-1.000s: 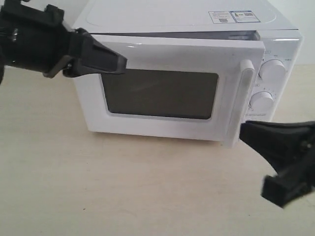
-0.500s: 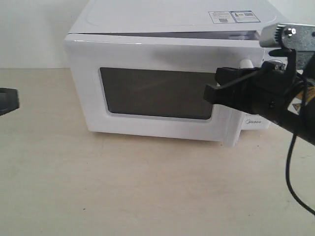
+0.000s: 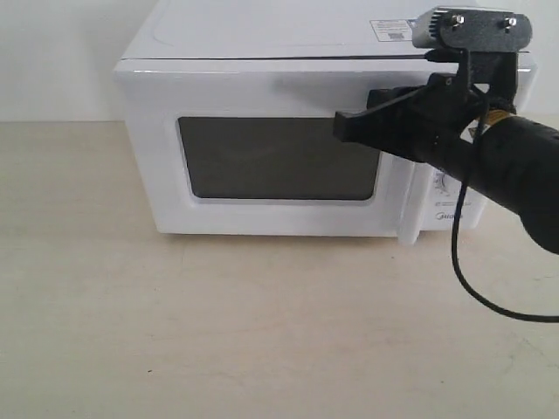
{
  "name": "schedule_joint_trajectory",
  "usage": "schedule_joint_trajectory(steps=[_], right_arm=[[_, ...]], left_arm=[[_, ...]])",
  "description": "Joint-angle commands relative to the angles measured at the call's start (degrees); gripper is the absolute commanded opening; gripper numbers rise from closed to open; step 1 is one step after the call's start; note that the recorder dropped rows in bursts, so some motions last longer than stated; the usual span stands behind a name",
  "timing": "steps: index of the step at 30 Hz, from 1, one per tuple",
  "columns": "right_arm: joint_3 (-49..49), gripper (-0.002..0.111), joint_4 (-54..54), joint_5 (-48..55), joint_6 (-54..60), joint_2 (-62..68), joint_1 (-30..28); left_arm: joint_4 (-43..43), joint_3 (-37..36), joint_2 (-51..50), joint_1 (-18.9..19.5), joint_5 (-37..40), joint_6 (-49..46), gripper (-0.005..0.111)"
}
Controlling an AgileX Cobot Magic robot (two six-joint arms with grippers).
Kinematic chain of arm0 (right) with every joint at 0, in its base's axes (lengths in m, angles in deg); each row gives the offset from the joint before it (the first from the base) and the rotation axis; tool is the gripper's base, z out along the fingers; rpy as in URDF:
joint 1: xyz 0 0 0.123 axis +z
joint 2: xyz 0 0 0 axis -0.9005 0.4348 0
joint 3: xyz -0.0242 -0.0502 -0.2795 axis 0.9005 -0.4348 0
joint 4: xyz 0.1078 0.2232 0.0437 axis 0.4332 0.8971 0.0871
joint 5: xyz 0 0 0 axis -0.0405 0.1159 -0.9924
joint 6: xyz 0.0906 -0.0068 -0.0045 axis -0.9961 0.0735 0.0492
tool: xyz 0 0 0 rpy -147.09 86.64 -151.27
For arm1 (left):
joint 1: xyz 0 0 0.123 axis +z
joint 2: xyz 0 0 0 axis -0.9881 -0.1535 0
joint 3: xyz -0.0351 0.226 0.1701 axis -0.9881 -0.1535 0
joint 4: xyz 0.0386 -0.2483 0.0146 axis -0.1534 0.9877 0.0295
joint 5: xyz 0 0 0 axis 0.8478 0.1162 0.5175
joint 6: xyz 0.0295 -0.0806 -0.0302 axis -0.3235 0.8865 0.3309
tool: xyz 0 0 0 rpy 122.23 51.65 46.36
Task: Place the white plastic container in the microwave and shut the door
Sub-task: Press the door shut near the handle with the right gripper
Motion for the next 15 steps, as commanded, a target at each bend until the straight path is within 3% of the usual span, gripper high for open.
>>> schedule_joint_trajectory(steps=[1, 8, 15], right_arm=[[3.4, 0.000, 3.7, -1.0, 3.1, 3.0, -0.6], [-0.6, 0.000, 5.2, 8.5, 6.0, -4.1, -0.5], [-12.8, 0.000, 3.8, 14.9, 6.0, -20.9, -0.5]], left_arm=[[-1.3, -0.1, 0.3, -0.4, 0.6, 0.8, 0.004], [-1.2, -0.1, 0.3, -0.4, 1.9, 0.8, 0.004], [-1.2, -0.1, 0.3, -0.4, 1.9, 0.8, 0.004]])
